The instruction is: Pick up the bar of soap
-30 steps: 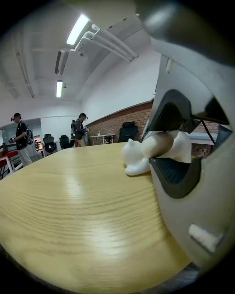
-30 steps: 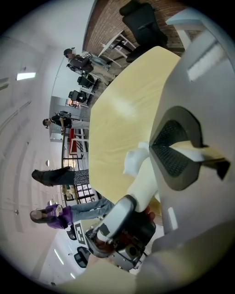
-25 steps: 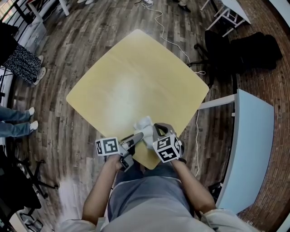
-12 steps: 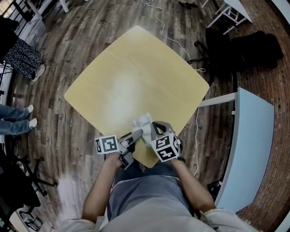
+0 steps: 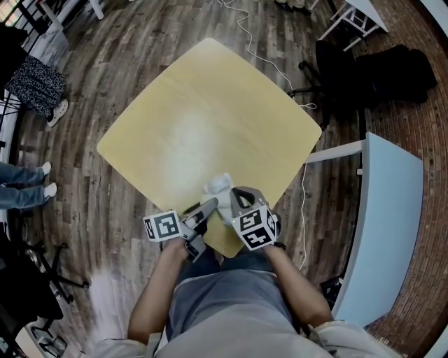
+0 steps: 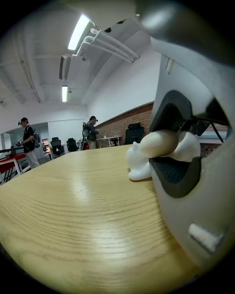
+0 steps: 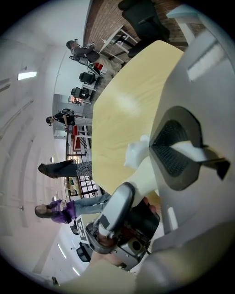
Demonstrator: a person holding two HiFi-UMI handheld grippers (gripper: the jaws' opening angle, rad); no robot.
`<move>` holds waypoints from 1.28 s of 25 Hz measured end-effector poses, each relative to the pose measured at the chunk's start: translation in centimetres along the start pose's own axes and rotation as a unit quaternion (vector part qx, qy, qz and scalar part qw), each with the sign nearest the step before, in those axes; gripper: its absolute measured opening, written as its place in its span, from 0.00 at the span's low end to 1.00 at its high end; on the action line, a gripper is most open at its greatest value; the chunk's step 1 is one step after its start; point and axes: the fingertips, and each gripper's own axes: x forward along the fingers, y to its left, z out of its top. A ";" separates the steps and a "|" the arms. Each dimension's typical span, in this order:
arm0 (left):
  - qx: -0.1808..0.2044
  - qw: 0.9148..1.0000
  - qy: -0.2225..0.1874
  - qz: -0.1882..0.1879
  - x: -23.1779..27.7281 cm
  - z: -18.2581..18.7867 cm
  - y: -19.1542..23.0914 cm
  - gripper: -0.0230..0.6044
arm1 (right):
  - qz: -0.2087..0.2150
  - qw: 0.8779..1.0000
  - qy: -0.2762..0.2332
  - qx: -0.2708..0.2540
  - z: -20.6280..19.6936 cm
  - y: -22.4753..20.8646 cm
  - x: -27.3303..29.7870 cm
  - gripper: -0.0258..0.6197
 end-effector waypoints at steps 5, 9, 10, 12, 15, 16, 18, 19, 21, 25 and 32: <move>-0.001 1.000 -0.011 0.002 -0.5 0.3 -0.1 0.31 | -0.002 1.000 -0.006 0.009 0.1 -0.1 -0.3 0.05; -0.053 0.997 -0.031 -0.038 -0.1 0.2 -1.4 0.30 | -0.005 1.000 -0.011 0.020 0.1 -0.4 -0.6 0.05; -0.062 0.996 -0.034 -0.047 0.0 0.2 -1.8 0.30 | -0.006 1.000 -0.012 0.022 0.1 -0.6 -0.7 0.05; -0.065 0.996 -0.036 -0.052 0.0 0.2 -2.2 0.30 | -0.008 1.000 -0.014 0.024 0.2 -0.9 -0.9 0.05; -0.070 0.994 -0.042 -0.067 0.1 0.3 -3.3 0.30 | -0.012 0.999 -0.018 0.030 0.3 -1.1 -1.3 0.05; -0.068 0.994 -0.043 -0.069 0.1 0.4 -3.5 0.29 | -0.013 0.999 -0.020 0.032 0.4 -1.1 -1.5 0.05; -0.053 0.996 -0.039 -0.060 -0.1 0.4 -3.3 0.29 | -0.015 0.999 -0.029 0.035 0.7 -1.2 -1.8 0.05; -0.042 0.997 -0.035 -0.053 -0.2 0.3 -3.1 0.29 | -0.016 0.999 -0.033 0.037 0.8 -1.2 -2.0 0.05; -0.028 0.998 -0.030 -0.050 -0.2 0.2 -3.3 0.29 | -0.016 0.998 -0.041 0.039 1.2 -1.2 -2.4 0.05; -0.030 0.997 -0.035 -0.053 -0.1 0.3 -4.4 0.29 | -0.017 0.997 -0.055 0.043 1.9 -1.4 -3.3 0.05; -0.017 0.997 -0.044 -0.063 -0.7 0.7 -6.0 0.29 | -0.025 0.995 -0.083 0.038 4.1 -1.3 -5.1 0.05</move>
